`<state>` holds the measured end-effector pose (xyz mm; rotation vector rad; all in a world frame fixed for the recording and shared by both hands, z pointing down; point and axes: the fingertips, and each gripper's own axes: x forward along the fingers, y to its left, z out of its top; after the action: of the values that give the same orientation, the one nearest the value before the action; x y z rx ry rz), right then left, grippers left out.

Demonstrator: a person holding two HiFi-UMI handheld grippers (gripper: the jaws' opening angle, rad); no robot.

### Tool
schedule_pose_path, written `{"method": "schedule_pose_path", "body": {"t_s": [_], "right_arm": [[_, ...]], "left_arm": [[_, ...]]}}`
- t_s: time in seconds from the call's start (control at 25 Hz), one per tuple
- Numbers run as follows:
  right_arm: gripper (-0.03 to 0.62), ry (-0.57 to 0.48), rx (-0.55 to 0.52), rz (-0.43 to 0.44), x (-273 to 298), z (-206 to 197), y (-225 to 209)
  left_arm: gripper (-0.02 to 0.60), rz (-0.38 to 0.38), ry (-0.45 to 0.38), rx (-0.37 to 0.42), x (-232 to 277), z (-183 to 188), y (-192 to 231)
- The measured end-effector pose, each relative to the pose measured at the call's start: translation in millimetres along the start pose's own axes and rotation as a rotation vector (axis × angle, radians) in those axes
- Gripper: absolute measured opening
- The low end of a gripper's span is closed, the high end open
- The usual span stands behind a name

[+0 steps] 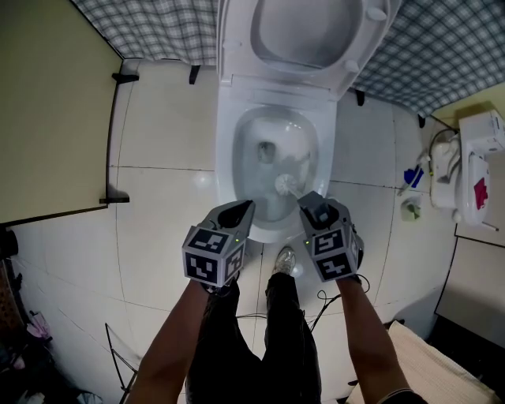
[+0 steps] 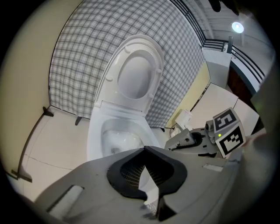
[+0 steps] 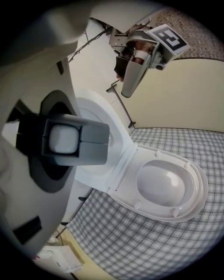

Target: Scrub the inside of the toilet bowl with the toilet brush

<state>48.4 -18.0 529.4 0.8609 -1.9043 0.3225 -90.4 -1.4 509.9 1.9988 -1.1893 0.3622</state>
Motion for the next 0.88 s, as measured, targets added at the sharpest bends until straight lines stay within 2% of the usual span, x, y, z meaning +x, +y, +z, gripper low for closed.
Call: {"method": "schedule_pose_path", "body": {"t_s": [0.16, 0.44, 0.6, 0.88], "right_arm": [[0.19, -0.009, -0.031, 0.047, -1.0, -6.5, 34.0], [0.19, -0.065, 0.035, 0.09, 12.0, 15.7, 70.5], [0.19, -0.09, 0.059, 0.091, 27.0, 38.8, 72.9], [0.19, -0.12, 0.112, 0.055, 50.1, 66.2, 52.8]], "left_arm": [[0.006, 0.007, -0.003, -0.003, -5.7, -3.0, 1.9], [0.006, 0.013, 0.002, 0.005, -14.6, -4.1, 6.3], [0.006, 0.011, 0.005, 0.021, -16.4, -1.8, 10.8], [0.006, -0.005, 0.018, 0.035, -15.6, -3.2, 14.6]]}}
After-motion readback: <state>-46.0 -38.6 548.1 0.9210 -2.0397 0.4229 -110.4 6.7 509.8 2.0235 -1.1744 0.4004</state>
